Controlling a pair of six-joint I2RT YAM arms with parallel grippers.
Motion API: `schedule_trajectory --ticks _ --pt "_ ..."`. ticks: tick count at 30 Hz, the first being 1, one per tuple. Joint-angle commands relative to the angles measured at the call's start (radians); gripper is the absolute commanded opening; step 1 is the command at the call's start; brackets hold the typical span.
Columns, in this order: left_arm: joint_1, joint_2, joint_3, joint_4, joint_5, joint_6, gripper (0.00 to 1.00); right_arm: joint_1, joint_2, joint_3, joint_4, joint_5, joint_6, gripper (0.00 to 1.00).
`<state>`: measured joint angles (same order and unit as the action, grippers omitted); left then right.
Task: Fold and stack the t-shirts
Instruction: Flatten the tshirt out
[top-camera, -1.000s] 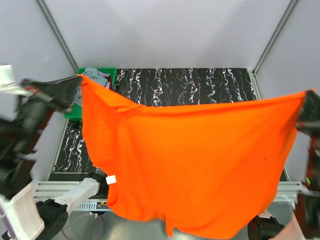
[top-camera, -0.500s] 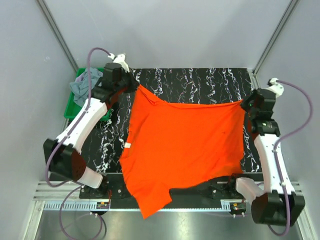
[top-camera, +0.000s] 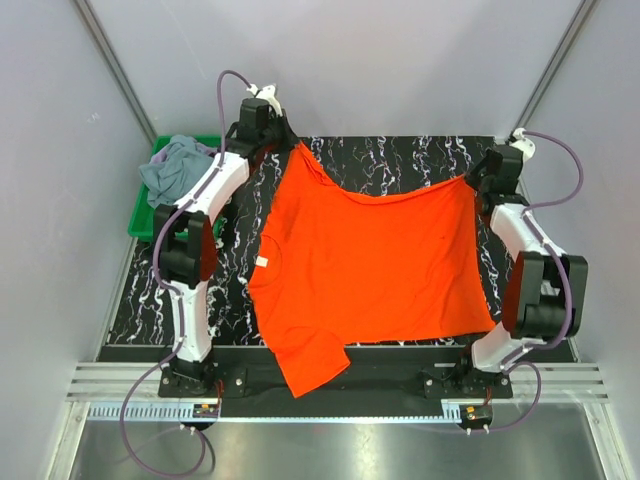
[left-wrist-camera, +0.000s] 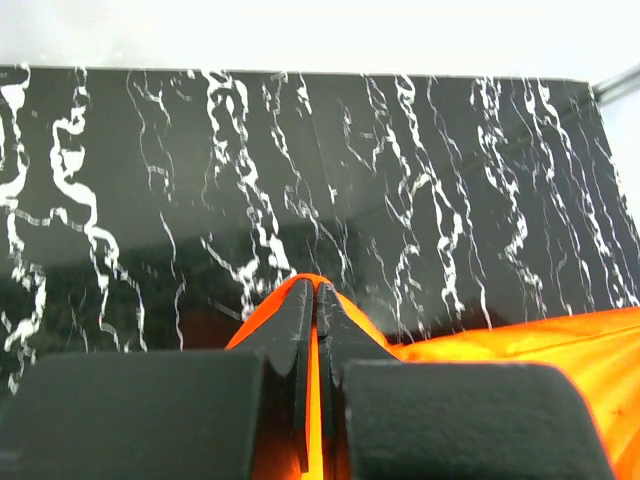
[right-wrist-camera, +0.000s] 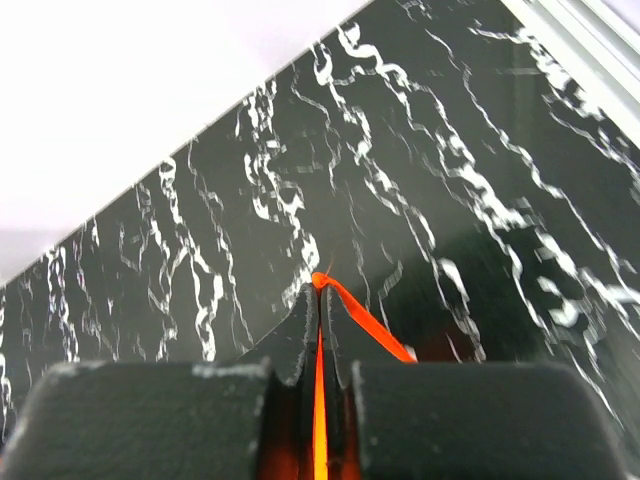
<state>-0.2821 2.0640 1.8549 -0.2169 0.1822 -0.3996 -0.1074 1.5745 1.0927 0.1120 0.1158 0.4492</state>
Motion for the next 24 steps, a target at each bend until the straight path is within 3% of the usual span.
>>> schedule_trajectory --ticks 1,8,24 --pt "0.017 0.054 0.157 0.033 0.022 -0.027 0.00 -0.021 0.086 0.133 0.118 -0.048 0.011 0.00" --pt "0.070 0.180 0.320 -0.009 0.016 -0.070 0.00 -0.052 0.297 0.317 0.086 -0.106 0.026 0.00" --pt "0.123 0.121 0.210 -0.045 0.163 -0.245 0.00 -0.097 0.397 0.446 -0.003 -0.185 0.023 0.00"
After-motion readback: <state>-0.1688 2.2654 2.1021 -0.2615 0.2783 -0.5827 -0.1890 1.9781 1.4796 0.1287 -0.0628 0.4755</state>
